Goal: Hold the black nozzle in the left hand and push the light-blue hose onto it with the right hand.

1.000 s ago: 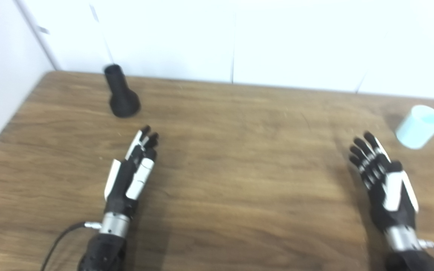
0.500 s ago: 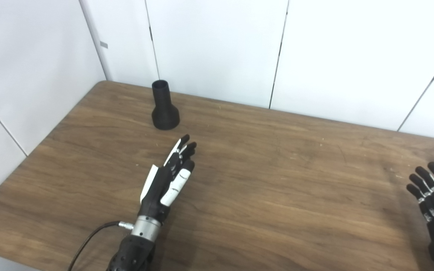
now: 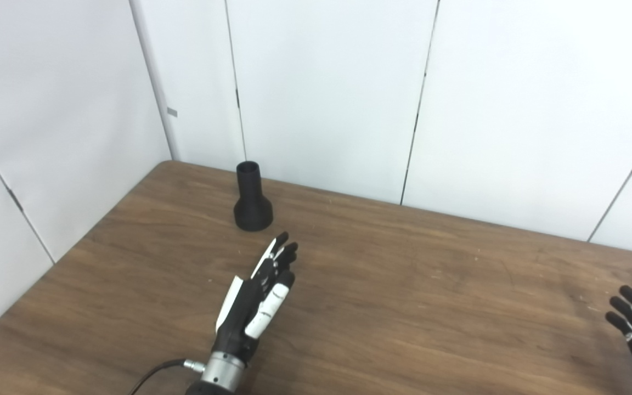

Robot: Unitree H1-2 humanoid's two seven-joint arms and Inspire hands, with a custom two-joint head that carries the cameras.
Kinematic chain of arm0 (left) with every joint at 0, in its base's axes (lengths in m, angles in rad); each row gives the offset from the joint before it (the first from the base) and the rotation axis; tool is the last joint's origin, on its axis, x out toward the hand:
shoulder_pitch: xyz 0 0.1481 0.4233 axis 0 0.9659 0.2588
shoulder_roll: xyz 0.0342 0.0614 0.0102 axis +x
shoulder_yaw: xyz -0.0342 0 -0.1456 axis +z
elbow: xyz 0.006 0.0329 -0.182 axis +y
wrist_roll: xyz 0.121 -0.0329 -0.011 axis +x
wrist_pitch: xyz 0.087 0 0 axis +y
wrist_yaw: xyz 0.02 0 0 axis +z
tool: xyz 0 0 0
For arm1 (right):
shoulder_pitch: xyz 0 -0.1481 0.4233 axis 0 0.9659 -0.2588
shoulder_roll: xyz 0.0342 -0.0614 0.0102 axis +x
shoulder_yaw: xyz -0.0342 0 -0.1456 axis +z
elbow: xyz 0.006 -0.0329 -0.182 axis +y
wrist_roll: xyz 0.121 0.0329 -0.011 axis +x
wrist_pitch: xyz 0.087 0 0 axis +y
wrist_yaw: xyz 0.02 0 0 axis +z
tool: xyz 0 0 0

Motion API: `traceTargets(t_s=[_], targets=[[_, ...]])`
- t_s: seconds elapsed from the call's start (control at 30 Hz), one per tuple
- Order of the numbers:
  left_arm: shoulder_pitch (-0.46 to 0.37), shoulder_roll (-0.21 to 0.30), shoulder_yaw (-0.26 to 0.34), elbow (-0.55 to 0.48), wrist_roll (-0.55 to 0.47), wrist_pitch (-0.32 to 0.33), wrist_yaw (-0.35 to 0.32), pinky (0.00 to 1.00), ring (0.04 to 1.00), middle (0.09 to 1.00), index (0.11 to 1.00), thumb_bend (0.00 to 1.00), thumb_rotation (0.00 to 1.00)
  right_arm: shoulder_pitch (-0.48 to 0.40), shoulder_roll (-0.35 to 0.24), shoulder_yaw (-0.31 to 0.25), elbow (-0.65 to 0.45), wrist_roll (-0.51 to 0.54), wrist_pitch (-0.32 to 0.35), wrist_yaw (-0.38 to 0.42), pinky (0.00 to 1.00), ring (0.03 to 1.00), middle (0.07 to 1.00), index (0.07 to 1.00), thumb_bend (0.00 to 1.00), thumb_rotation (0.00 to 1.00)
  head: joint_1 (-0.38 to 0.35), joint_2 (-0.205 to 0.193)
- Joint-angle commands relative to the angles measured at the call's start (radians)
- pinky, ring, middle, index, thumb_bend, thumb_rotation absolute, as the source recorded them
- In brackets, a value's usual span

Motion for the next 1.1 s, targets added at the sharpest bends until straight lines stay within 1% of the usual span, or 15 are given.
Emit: traceTargets(t_s=[0.0, 0.17, 0.3, 0.33, 0.43, 0.6, 0.63, 0.7, 0.77, 0.83, 0.9, 0.93, 0.97, 1.03, 1.07], targets=[[0.054, -0.046, -0.019, 0.107, 0.0, -0.023, 0.004, 0.96, 0.945, 0.937, 0.948, 0.52, 0.84, 0.082, 0.031, 0.01, 0.111, 0.009, -0.022, 0.012, 0.86, 0.898, 0.908, 0.945, 0.66, 0.97, 0.001, 0.001], [0.054, -0.038, -0.01, 0.096, -0.004, -0.015, 0.002, 0.96, 0.947, 0.938, 0.952, 0.52, 0.84, 0.08, 0.037, 0.012, 0.125, -0.001, -0.038, 0.009, 0.85, 0.888, 0.9, 0.934, 0.67, 0.96, -0.015, 0.002], [0.051, -0.031, 0.001, 0.042, -0.008, 0.029, 0.003, 0.96, 0.948, 0.937, 0.955, 0.49, 0.82, 0.078, 0.037, 0.011, 0.128, -0.007, -0.041, 0.005, 0.85, 0.886, 0.898, 0.931, 0.67, 0.95, -0.021, 0.004], [0.047, -0.029, 0.008, 0.002, -0.008, 0.062, 0.007, 0.96, 0.948, 0.937, 0.955, 0.49, 0.82, 0.078, 0.037, 0.011, 0.126, -0.011, -0.039, 0.001, 0.85, 0.886, 0.898, 0.931, 0.67, 0.95, -0.029, 0.005], [0.031, -0.026, 0.022, -0.087, 0.002, 0.138, 0.02, 0.96, 0.95, 0.935, 0.954, 0.47, 0.77, 0.078, 0.041, 0.009, 0.117, -0.02, -0.035, -0.011, 0.85, 0.887, 0.899, 0.927, 0.68, 0.95, -0.033, 0.005], [0.002, -0.012, 0.039, -0.152, 0.037, 0.212, 0.038, 0.95, 0.952, 0.933, 0.953, 0.48, 0.62, 0.085, 0.052, 0.014, 0.086, -0.031, -0.029, -0.028, 0.85, 0.889, 0.895, 0.93, 0.69, 0.94, -0.038, 0.004], [-0.003, -0.006, 0.043, -0.167, 0.047, 0.228, 0.04, 0.95, 0.951, 0.933, 0.953, 0.48, 0.6, 0.087, 0.052, 0.015, 0.079, -0.033, -0.028, -0.031, 0.85, 0.889, 0.895, 0.93, 0.69, 0.94, -0.038, 0.002], [-0.008, 0.005, 0.051, -0.191, 0.069, 0.253, 0.043, 0.93, 0.933, 0.92, 0.943, 0.52, 0.52, 0.09, 0.053, 0.017, 0.068, -0.036, -0.028, -0.035, 0.85, 0.892, 0.896, 0.929, 0.68, 0.94, -0.04, 0.001], [-0.015, 0.017, 0.059, -0.212, 0.092, 0.278, 0.044, 0.92, 0.926, 0.916, 0.938, 0.53, 0.49, 0.092, 0.054, 0.018, 0.063, -0.038, -0.03, -0.037, 0.85, 0.893, 0.896, 0.928, 0.68, 0.93, -0.04, 0.002], [-0.02, 0.028, 0.068, -0.231, 0.11, 0.3, 0.044, 0.89, 0.912, 0.91, 0.93, 0.59, 0.43, 0.094, 0.056, 0.018, 0.06, -0.041, -0.034, -0.039, 0.85, 0.893, 0.894, 0.926, 0.67, 0.92, -0.039, 0.001], [-0.025, 0.035, 0.077, -0.246, 0.117, 0.317, 0.041, 0.89, 0.907, 0.908, 0.928, 0.61, 0.4, 0.096, 0.057, 0.019, 0.059, -0.043, -0.037, -0.039, 0.85, 0.894, 0.894, 0.925, 0.67, 0.92, -0.037, 0.001], [-0.028, 0.039, 0.082, -0.253, 0.119, 0.326, 0.039, 0.89, 0.908, 0.903, 0.927, 0.64, 0.35, 0.097, 0.058, 0.019, 0.059, -0.043, -0.039, -0.039, 0.86, 0.894, 0.893, 0.924, 0.67, 0.92, -0.037, 0.001], [-0.035, 0.045, 0.091, -0.263, 0.115, 0.337, 0.038, 0.89, 0.909, 0.902, 0.926, 0.65, 0.34, 0.098, 0.059, 0.019, 0.06, -0.044, -0.042, -0.039, 0.86, 0.893, 0.893, 0.923, 0.67, 0.92, -0.036, 0.0], [-0.051, 0.061, 0.111, -0.28, 0.111, 0.357, 0.037, 0.91, 0.914, 0.902, 0.928, 0.67, 0.27, 0.099, 0.06, 0.019, 0.065, -0.046, -0.047, -0.04, 0.86, 0.891, 0.891, 0.921, 0.66, 0.91, -0.037, 0.002], [-0.062, 0.073, 0.124, -0.289, 0.111, 0.368, 0.037, 0.92, 0.911, 0.899, 0.926, 0.72, 0.24, 0.099, 0.061, 0.019, 0.068, -0.048, -0.051, -0.04, 0.86, 0.89, 0.89, 0.921, 0.66, 0.91, -0.039, 0.003]])
